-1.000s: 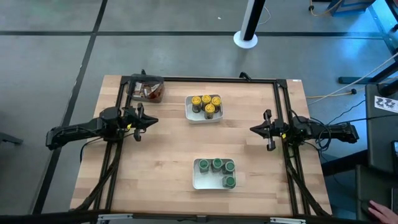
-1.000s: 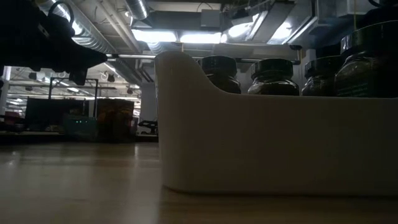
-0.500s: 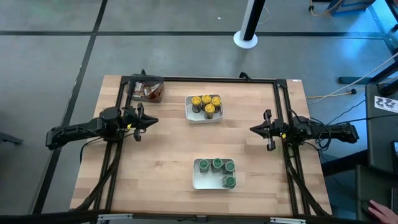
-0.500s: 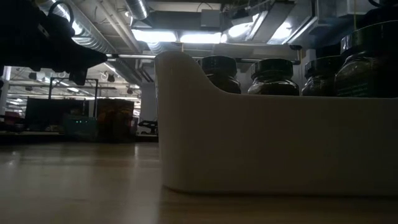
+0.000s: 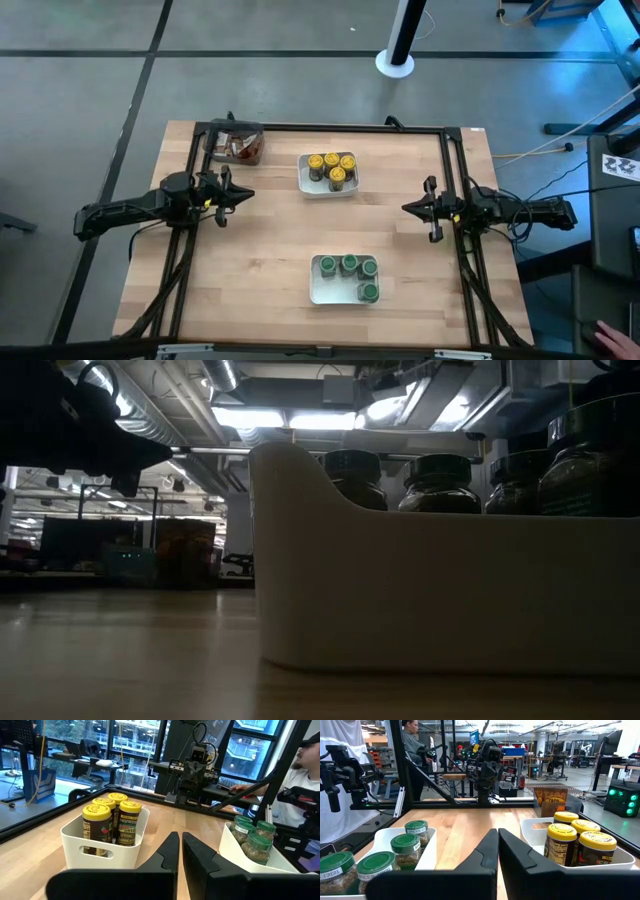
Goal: Sort spices by type
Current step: Return to Home Position
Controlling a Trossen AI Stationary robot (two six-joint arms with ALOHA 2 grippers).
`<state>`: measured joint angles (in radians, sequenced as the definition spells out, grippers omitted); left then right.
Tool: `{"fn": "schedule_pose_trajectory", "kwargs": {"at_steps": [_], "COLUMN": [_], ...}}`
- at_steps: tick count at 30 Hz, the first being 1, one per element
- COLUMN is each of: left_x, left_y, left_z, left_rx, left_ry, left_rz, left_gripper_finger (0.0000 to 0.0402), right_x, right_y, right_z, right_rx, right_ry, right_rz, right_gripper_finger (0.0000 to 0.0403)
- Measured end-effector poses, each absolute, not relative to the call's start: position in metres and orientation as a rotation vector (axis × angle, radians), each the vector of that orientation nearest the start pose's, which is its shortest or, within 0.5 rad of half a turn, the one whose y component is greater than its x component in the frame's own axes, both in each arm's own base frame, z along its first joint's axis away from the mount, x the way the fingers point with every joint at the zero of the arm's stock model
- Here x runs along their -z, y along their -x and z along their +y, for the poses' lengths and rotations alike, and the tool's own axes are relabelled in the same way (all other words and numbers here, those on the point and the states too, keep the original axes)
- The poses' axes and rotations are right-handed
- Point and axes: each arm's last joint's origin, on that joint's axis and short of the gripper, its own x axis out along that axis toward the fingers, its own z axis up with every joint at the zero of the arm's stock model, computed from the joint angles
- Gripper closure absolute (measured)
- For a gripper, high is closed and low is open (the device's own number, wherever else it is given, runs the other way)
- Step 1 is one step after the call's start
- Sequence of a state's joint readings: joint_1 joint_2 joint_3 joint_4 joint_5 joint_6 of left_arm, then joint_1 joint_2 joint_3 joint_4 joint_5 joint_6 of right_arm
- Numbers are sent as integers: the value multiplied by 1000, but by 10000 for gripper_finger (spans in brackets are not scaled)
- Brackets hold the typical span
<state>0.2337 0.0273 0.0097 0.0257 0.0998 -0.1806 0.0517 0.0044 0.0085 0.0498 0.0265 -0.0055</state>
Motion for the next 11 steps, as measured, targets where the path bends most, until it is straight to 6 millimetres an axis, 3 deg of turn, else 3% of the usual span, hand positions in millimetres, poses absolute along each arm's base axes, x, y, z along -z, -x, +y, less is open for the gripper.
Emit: {"fn": "schedule_pose_trajectory", "kwargs": {"at_steps": [11], "left_x": [-167], "left_y": [-97], "left_z": [20], "left_rx": [-132], "left_ry": [183], "left_rz": [-20], "left_gripper_finger": [393], "right_x": [-171], "right_y": [-97], "right_z": [4], "right_rx": [-25], "right_ry": [3], "right_rz": [-53], "right_gripper_finger": [388]}}
